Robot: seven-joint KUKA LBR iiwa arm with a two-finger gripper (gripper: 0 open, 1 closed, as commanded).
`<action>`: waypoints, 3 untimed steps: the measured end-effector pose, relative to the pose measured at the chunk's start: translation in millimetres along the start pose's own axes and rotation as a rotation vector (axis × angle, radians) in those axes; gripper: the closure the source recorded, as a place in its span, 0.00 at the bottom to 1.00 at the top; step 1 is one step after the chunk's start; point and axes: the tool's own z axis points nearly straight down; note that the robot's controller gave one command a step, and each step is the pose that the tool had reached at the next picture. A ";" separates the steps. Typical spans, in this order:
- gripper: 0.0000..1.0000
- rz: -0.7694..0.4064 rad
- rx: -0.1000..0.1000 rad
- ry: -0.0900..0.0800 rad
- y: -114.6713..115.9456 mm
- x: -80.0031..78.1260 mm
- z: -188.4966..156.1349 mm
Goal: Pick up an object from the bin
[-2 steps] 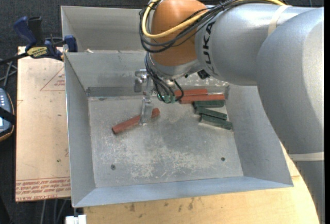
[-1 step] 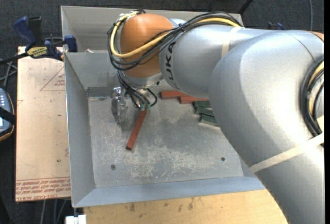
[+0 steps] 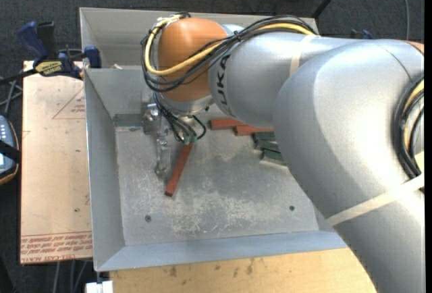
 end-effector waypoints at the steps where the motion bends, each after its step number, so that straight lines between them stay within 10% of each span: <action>1: 0.00 0.000 0.000 0.000 -0.1 0.0 0.0; 3: 0.00 -0.103 0.002 0.008 -21.6 62.8 -37.7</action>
Offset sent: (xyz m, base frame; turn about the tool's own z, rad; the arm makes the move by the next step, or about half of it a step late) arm -0.0822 -0.0452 0.0560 -0.1328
